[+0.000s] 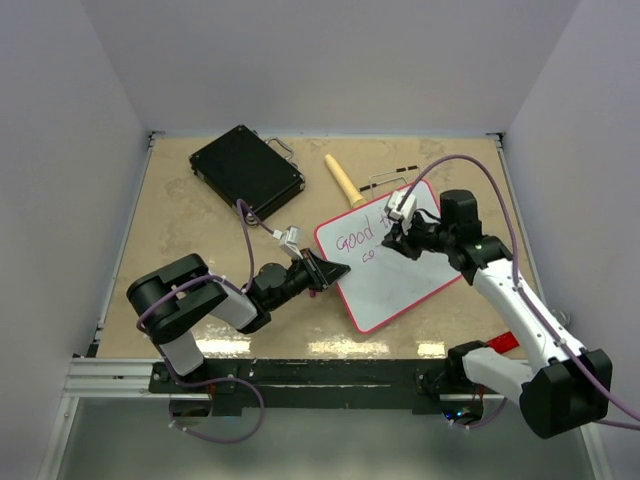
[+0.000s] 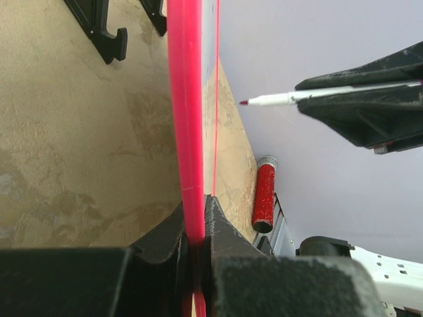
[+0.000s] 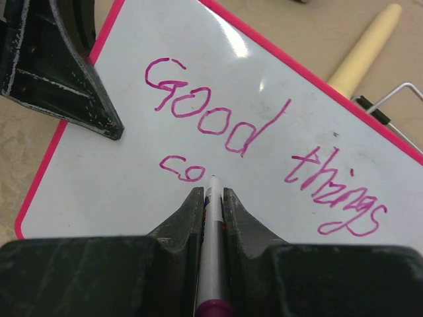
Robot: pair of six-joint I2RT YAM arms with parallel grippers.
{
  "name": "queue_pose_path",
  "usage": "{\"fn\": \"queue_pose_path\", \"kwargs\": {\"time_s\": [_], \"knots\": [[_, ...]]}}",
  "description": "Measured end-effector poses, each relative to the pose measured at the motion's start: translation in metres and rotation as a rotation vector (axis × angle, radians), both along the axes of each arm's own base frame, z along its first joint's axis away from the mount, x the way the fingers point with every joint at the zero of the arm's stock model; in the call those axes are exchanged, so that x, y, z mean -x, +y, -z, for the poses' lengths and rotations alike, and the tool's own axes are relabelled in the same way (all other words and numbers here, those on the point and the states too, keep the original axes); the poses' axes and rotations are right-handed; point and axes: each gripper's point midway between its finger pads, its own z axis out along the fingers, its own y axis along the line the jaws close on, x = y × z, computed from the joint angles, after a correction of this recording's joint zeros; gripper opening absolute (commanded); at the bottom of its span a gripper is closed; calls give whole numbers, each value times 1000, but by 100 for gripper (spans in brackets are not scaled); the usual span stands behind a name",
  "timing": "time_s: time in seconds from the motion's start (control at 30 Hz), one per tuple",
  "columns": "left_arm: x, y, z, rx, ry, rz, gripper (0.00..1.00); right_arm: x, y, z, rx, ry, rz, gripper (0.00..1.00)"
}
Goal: Write a sentence on the whiteboard
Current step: Write on the whiteboard with the whiteboard marker without the cap.
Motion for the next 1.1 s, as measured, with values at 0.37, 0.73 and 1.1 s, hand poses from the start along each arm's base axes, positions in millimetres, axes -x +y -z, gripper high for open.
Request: {"fn": "queue_pose_path", "kwargs": {"time_s": [0.37, 0.73, 1.1], "knots": [[0, 0, 0, 0, 0, 1, 0, -6, -8, 1, -4, 3, 30, 0], [1, -1, 1, 1, 0, 10, 0, -7, -6, 11, -1, 42, 19, 0], [2, -2, 1, 1, 1, 16, 0, -6, -5, 10, -1, 38, 13, 0]]}}
